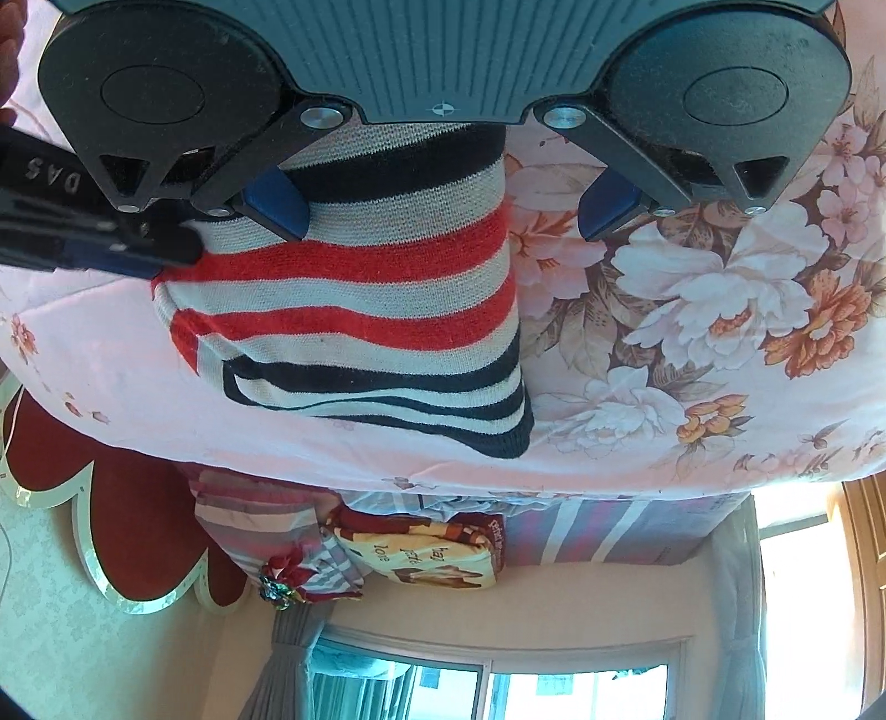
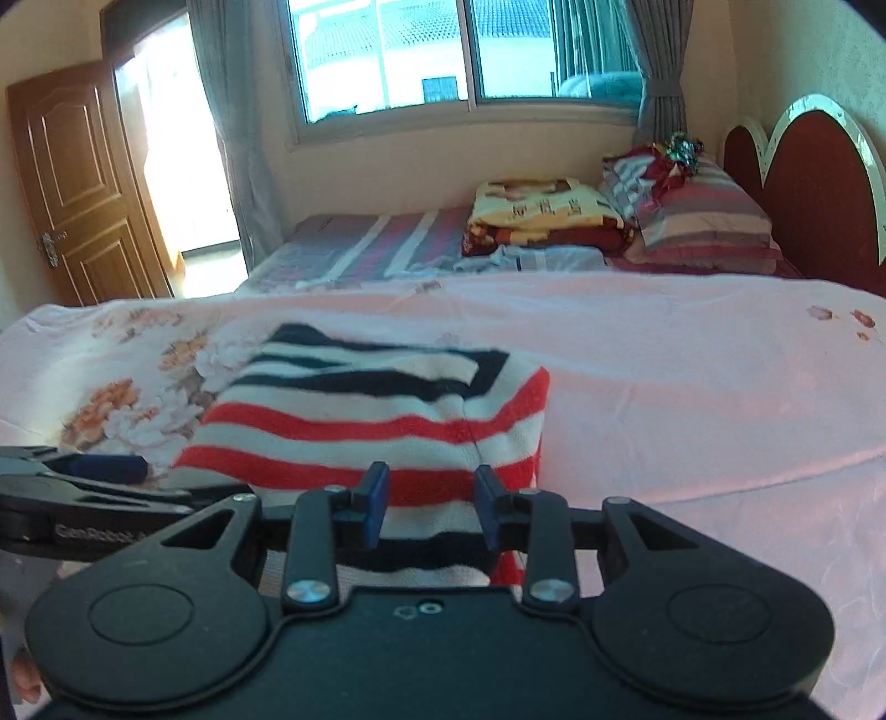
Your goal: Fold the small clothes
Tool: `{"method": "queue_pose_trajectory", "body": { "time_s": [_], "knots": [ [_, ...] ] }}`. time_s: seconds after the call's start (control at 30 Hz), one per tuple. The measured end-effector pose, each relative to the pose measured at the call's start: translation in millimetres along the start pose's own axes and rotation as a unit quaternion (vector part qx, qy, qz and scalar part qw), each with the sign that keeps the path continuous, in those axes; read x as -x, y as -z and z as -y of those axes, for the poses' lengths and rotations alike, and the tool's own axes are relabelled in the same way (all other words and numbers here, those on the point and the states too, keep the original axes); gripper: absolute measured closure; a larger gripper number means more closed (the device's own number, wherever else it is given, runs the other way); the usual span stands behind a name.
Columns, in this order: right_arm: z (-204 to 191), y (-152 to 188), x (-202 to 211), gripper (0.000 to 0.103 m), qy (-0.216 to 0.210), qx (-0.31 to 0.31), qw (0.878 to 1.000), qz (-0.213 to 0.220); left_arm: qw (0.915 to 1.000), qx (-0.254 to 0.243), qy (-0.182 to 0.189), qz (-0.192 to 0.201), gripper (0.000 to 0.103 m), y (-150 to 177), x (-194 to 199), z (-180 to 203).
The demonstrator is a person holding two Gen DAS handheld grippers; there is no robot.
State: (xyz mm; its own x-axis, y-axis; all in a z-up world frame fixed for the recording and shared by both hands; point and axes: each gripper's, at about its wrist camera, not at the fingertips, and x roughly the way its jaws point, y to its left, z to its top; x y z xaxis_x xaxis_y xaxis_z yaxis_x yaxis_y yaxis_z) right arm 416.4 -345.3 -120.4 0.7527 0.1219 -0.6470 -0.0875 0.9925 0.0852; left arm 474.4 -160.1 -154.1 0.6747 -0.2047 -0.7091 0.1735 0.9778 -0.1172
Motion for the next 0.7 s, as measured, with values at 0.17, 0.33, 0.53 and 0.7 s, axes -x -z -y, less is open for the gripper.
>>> {"method": "queue_pose_trajectory", "body": {
  "time_s": [0.17,0.33,0.53,0.7],
  "knots": [
    [-4,13,-7,0.069,0.002,0.030,1.000,0.002,1.0000,0.005,0.007,-0.001,0.000,2,-5,-1],
    [0,12,-5,0.066,-0.012,0.016,1.000,0.007,0.9999,0.007,0.012,-0.003,0.000,1,-8,-1],
    [1,6,1,0.059,-0.021,0.004,1.000,0.014,0.9999,0.007,0.013,-0.002,0.000,-4,-7,-2],
    [3,-5,2,0.058,-0.016,0.003,0.999,0.030,0.9999,0.002,0.005,0.012,0.000,-16,-10,-4]
  ]
}}
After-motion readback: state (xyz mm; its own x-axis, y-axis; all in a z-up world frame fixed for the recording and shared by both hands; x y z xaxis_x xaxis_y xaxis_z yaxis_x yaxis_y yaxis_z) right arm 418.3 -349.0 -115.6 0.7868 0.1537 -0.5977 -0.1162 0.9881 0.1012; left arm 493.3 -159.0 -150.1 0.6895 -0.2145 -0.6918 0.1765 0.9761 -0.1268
